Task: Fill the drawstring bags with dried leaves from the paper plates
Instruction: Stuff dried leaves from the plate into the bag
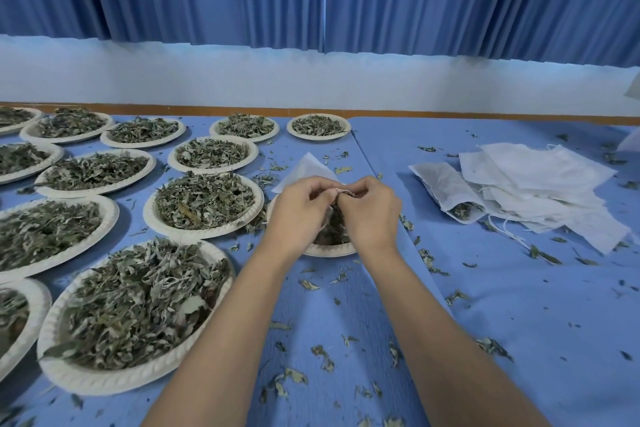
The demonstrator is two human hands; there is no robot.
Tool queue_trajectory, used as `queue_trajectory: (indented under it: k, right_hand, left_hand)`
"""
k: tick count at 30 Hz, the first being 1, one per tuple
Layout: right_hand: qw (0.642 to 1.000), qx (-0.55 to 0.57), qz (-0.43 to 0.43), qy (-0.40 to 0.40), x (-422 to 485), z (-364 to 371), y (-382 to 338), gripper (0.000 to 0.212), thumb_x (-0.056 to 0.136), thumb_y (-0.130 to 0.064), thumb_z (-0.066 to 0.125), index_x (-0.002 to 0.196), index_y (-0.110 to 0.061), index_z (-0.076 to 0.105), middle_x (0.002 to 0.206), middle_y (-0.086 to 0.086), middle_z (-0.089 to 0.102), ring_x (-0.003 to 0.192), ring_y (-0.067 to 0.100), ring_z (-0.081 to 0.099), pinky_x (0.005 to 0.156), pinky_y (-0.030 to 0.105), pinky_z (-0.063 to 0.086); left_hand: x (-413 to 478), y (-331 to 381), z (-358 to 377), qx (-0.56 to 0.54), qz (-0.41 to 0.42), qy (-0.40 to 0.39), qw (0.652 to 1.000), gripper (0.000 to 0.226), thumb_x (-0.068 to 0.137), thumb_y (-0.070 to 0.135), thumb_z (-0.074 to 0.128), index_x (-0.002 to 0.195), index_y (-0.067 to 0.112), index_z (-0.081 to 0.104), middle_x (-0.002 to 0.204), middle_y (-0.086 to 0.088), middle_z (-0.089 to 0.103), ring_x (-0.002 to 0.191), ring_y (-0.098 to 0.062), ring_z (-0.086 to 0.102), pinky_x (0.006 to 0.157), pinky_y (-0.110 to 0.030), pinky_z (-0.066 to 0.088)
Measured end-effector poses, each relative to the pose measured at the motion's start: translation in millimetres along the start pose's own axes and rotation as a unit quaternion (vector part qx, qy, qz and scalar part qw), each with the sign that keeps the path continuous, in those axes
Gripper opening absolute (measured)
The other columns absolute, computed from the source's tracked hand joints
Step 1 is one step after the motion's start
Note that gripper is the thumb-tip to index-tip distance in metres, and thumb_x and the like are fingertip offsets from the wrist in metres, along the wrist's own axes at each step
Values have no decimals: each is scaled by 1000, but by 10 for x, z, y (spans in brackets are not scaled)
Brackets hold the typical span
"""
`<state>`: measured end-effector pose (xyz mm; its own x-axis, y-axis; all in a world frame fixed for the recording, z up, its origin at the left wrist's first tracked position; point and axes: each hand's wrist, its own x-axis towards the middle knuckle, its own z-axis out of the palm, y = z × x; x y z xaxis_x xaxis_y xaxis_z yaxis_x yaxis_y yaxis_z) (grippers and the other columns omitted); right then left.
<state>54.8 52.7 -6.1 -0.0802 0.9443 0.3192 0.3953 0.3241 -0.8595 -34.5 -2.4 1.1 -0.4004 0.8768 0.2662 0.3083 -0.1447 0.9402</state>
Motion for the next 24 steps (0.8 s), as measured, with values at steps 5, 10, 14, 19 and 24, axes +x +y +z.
queue_trajectory:
  k: [5, 10, 14, 19, 24]
  right_hand:
    - [998, 9, 53, -17, 38, -18, -33, 7, 81, -10, 63, 76, -16, 62, 74, -7, 60, 71, 8, 53, 50, 12, 35]
    - [997, 17, 66, -39, 29, -32, -76, 9, 80, -12, 65, 75, -17, 60, 77, -7, 60, 78, 12, 56, 56, 20, 38]
    - [998, 11, 33, -60, 51, -70, -141, 5, 79, -13, 67, 82, -15, 64, 80, -6, 62, 80, 13, 58, 59, 19, 42]
    - [958, 157, 139, -196, 110, -211, -179, 20, 81, -7, 71, 101, -8, 69, 96, 7, 68, 89, 18, 67, 79, 27, 58]
    - [939, 237, 170, -184, 159, -334, -167, 20, 90, -7, 58, 105, -12, 69, 96, 4, 69, 76, 14, 68, 58, 17, 56]
  left_hand:
    - [-33, -53, 5, 121, 35, -40, 991, 41, 77, 0, 60, 111, 23, 59, 90, 10, 45, 76, -8, 49, 73, -21, 41]
    - [-54, -54, 24, 164, 100, 5, 981, 42, 71, -5, 69, 106, 17, 61, 86, 14, 39, 75, 8, 47, 66, -6, 34]
    - [-43, -31, -7, 149, 104, 52, 982, 36, 69, -8, 71, 93, 18, 64, 80, 8, 43, 70, 9, 45, 64, -5, 34]
    - [-41, -62, -83, 117, 66, 82, 987, 30, 71, -3, 75, 87, 20, 64, 80, 2, 46, 68, 2, 45, 62, -9, 36]
    - [-9, -79, -90, 80, 40, 129, 988, 21, 75, 10, 77, 79, 24, 62, 69, 5, 42, 62, -6, 39, 57, -14, 33]
